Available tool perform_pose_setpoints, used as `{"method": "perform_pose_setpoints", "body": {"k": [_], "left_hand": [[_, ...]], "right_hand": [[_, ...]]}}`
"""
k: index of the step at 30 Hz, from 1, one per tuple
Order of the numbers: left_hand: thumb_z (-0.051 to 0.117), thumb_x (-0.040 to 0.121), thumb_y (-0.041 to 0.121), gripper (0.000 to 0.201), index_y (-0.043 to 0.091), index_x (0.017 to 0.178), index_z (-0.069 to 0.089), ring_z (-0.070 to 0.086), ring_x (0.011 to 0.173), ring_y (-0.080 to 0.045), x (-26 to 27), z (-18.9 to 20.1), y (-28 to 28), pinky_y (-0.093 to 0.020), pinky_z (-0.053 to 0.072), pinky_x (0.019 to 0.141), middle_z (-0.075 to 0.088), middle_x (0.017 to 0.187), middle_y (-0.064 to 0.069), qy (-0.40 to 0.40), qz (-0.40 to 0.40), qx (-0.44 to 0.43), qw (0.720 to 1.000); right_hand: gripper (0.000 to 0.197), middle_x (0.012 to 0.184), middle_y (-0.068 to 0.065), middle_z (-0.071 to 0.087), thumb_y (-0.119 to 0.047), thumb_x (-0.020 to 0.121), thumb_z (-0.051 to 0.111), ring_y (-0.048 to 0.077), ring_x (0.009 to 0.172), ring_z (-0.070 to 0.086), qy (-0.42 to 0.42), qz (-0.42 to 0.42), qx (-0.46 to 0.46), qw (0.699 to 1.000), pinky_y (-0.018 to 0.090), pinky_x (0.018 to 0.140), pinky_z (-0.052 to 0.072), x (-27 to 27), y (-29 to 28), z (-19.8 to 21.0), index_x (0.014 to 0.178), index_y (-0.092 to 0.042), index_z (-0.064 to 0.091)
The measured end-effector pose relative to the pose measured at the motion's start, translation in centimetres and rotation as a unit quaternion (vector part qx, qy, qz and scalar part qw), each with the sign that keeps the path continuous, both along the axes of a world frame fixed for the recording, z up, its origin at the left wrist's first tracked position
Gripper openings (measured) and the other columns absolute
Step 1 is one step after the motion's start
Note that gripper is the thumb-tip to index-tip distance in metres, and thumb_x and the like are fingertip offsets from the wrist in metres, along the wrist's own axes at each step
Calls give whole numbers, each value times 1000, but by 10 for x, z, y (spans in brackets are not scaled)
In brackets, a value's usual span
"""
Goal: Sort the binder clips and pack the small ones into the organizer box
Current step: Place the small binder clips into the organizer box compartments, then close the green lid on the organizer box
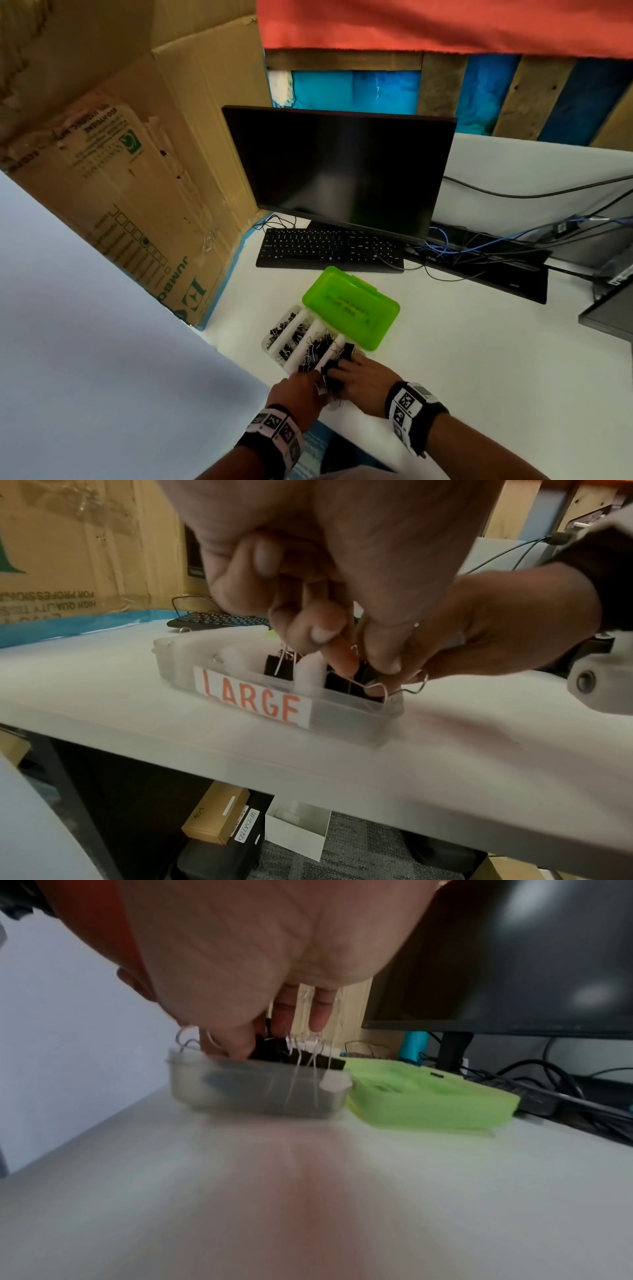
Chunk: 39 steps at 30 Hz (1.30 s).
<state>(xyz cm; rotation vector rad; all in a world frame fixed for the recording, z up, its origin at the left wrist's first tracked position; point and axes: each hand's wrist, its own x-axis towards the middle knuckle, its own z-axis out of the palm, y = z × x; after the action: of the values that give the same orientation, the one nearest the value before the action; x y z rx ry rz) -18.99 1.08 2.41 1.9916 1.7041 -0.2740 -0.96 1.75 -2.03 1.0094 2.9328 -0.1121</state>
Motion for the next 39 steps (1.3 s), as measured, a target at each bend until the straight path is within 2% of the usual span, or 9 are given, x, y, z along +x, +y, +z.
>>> {"method": "perform_pose_setpoints", "body": {"k": [3, 6, 11, 16, 19, 23, 28, 33, 39], "left_hand": [[46, 87, 52, 27, 36, 106, 56, 64, 96, -17, -6, -1, -2, -32, 51, 83, 68, 105, 10, -18, 16, 6, 1000], [45, 88, 51, 22, 37, 101, 54, 64, 91, -17, -10, -1, -3, -30, 50, 79, 68, 102, 9, -29, 31, 17, 999], [42, 92, 45, 22, 29, 94, 56, 63, 86, -19, -14, 4, -6, -33, 52, 78, 67, 97, 3, -9, 3, 28, 1000], [48, 87, 50, 20, 36, 98, 56, 62, 92, -12, -21, -2, -5, -28, 48, 81, 65, 104, 15, -30, -14, 23, 999], [49, 83, 57, 25, 37, 97, 55, 61, 89, -8, -24, 0, -4, -27, 48, 81, 64, 101, 19, -36, -18, 20, 999], [44, 88, 56, 24, 36, 87, 56, 57, 81, -4, -36, 6, 5, -23, 45, 73, 62, 97, 19, -77, 12, 70, 994], [54, 88, 41, 22, 36, 109, 53, 56, 106, -14, -68, -10, 28, -31, 48, 90, 51, 119, 9, -148, 97, 120, 977], [59, 88, 27, 52, 13, 134, 40, 44, 127, -24, -74, -16, 49, -34, 35, 108, 43, 138, -9, -152, 190, 94, 965], [54, 91, 26, 53, 15, 140, 36, 54, 120, -24, -76, -22, 65, -33, 38, 105, 52, 137, -9, -158, 255, 20, 954]], "right_hand": [[23, 114, -14, 55, -38, 78, 54, 13, 100, 48, -2, -15, -30, 999, 27, 88, 34, 7, -6, -2, 99, -41, 62], [31, 103, -16, 60, -53, 80, 42, 10, 98, 52, -7, -35, -74, 997, 26, 93, 27, 9, -3, 3, 97, -39, 65], [25, 93, -16, 63, -49, 80, 48, 10, 92, 57, -2, -36, -73, 997, 28, 92, 27, 6, -4, 9, 81, -37, 69], [17, 103, -12, 61, -37, 74, 62, 13, 102, 56, 17, -39, -26, 999, 35, 103, 21, 4, -10, 2, 89, -38, 69], [44, 123, -11, 57, -22, 67, 64, 14, 119, 49, 37, -41, -27, 998, 40, 113, 20, 13, -17, -3, 107, -40, 61], [64, 129, -14, 54, -26, 60, 60, 8, 120, 45, 92, -128, -20, 987, 36, 108, 32, 29, -20, 4, 121, -44, 49], [58, 131, 3, 48, -17, 77, 62, 25, 115, 51, 229, -426, -35, 874, 39, 97, 43, 59, 5, 1, 132, -21, 42], [71, 143, 19, 37, -36, 92, 53, 32, 129, 42, 297, -588, -272, 702, 38, 107, 35, 70, 36, -12, 144, -5, 17], [62, 123, 17, 60, -28, 87, 63, 32, 113, 56, 342, -583, -308, 669, 27, 85, 41, 54, 54, -14, 137, -6, 32]]}}
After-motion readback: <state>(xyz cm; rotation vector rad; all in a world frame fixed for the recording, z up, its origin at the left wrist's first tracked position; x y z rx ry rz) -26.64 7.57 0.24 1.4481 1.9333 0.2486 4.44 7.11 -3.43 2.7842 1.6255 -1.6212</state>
